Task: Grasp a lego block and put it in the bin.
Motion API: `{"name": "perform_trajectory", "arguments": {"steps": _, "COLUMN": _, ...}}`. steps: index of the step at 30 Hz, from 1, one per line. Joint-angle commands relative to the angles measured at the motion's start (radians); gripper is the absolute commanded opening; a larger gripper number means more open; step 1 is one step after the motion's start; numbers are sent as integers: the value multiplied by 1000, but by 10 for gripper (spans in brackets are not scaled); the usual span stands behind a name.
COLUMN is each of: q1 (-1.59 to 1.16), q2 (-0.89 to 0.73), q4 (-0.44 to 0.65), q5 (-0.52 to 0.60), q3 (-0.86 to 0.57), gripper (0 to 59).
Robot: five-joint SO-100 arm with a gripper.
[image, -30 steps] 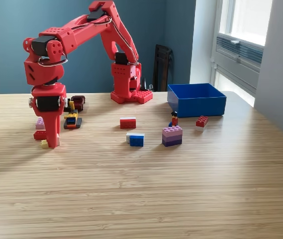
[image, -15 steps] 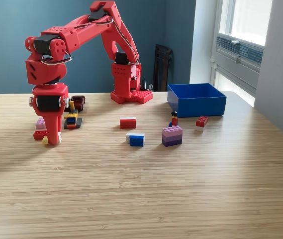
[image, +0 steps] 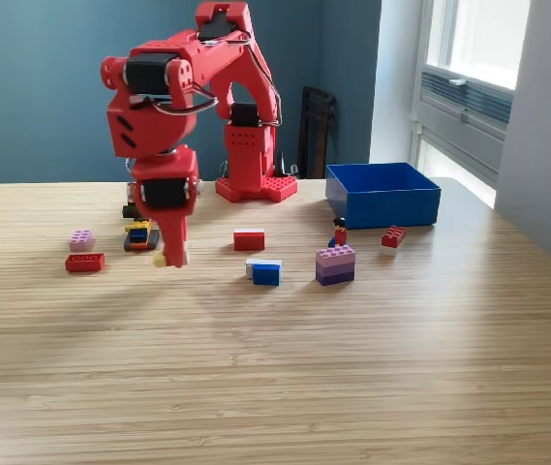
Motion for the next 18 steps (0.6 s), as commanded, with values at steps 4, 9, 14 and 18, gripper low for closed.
{"name": "perform_trajectory", "arguments": {"steps": 4, "q1": -213, "q2": 434, "q4": 74, "q5": 64, "q3": 132, "gripper": 0}}
{"name": "perform_trajectory", "arguments": {"steps": 9, "q1": -383, "q2": 594, "q4": 117, "q5": 100, "q3": 255, "gripper": 0}}
{"name": "perform_trajectory", "arguments": {"steps": 14, "q1": -638, "q2": 744, "q4": 161, "q5": 175, "q3": 393, "gripper": 0}}
{"name": "perform_trajectory", "arguments": {"steps": 18, "q1": -874, "q2": 819, "q4": 192, "q5": 241, "q3": 479, "gripper": 0}}
